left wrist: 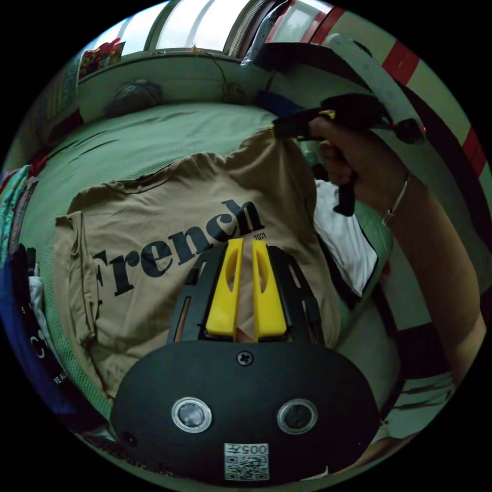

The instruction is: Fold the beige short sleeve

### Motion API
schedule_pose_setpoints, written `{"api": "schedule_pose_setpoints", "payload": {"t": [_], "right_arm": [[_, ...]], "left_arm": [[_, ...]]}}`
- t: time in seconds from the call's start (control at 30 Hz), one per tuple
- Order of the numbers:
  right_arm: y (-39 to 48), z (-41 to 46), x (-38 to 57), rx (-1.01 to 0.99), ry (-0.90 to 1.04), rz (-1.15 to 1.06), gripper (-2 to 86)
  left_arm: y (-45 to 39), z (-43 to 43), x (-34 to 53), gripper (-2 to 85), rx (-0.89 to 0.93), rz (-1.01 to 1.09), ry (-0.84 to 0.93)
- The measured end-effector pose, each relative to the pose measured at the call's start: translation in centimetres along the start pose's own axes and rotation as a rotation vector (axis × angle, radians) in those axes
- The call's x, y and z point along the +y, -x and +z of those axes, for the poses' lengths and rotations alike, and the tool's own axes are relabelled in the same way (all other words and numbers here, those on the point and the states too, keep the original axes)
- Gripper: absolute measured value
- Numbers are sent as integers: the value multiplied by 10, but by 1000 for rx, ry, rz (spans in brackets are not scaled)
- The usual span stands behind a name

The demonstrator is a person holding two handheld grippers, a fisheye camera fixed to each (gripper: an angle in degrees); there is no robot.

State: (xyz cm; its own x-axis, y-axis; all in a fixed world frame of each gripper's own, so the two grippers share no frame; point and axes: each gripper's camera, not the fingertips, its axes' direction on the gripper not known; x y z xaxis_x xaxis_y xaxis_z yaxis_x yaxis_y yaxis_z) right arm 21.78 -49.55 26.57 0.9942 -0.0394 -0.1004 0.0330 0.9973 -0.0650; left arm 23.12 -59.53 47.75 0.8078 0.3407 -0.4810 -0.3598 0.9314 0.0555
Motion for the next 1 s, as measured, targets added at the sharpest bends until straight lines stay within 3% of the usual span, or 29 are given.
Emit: {"api": "schedule_pose_setpoints", "payload": {"t": [0.13,0.37,0.6,0.8,1.0], "right_arm": [[15,11,-5,-40,55,-34,28],[-36,10,30,-141,0,-56,67],[-9,62,45,-107,125,-73,102],[1,52,35,-61,69,-88,24],[38,9,42,-55,-49,-202,10]], "left_arm": [[10,-8,4,45,3,-11,6],[36,-23,9,46,-45,-5,2],[57,-18,12,44,-37,-40,27],[61,-14,11,41,-42,-16,27],[67,4,5,40,-32,3,59]]}}
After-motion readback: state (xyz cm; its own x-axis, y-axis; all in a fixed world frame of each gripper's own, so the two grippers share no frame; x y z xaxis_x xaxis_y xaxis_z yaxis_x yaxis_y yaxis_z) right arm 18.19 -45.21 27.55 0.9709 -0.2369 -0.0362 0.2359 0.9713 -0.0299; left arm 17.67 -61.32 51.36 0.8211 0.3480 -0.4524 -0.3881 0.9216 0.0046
